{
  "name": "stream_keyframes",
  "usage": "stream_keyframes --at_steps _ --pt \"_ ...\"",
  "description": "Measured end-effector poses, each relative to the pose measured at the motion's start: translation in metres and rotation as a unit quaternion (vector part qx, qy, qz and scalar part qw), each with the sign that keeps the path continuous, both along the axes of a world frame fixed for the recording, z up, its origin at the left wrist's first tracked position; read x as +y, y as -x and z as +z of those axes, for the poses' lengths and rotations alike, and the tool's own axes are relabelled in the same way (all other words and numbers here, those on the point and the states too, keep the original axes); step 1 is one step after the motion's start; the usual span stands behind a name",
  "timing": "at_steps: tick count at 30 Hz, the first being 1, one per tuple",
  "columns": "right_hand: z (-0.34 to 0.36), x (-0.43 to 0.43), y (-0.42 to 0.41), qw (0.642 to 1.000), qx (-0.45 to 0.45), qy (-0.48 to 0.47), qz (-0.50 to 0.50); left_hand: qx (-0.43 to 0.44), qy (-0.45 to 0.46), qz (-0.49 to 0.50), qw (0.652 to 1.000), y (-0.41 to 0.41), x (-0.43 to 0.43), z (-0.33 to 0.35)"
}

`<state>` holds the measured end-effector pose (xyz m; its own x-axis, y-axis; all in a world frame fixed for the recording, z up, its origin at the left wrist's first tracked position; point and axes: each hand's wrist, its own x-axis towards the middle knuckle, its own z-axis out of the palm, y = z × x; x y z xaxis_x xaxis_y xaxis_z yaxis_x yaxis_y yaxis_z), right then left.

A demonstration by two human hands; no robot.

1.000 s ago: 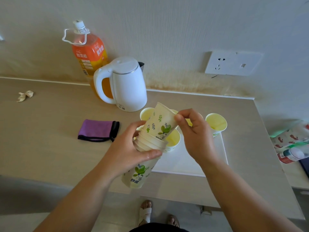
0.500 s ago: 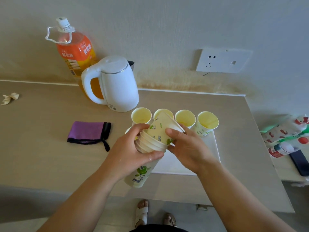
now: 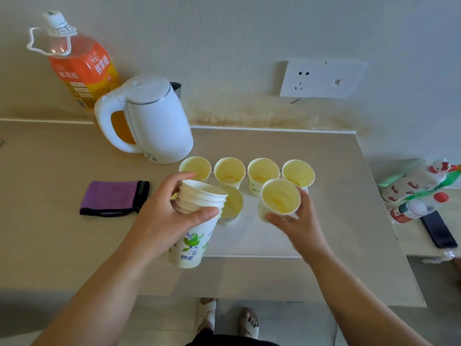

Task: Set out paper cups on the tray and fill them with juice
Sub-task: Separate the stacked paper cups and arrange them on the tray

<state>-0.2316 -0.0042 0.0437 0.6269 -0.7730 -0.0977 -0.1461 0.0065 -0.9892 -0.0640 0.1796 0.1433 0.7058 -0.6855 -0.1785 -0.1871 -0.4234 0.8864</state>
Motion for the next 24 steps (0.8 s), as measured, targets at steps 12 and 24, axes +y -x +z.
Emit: stream_keyframes --at_steps 12,24 --pt "-0.039 0.002 -0.014 0.993 0.094 0.064 0.032 -0.003 -0.009 -0.002 1.000 -0.001 0.005 -0.008" --pt "0.003 0.015 0.008 0.982 0.027 0.170 -0.074 -0.046 -0.017 0.001 0.999 0.015 -0.004 -0.010"
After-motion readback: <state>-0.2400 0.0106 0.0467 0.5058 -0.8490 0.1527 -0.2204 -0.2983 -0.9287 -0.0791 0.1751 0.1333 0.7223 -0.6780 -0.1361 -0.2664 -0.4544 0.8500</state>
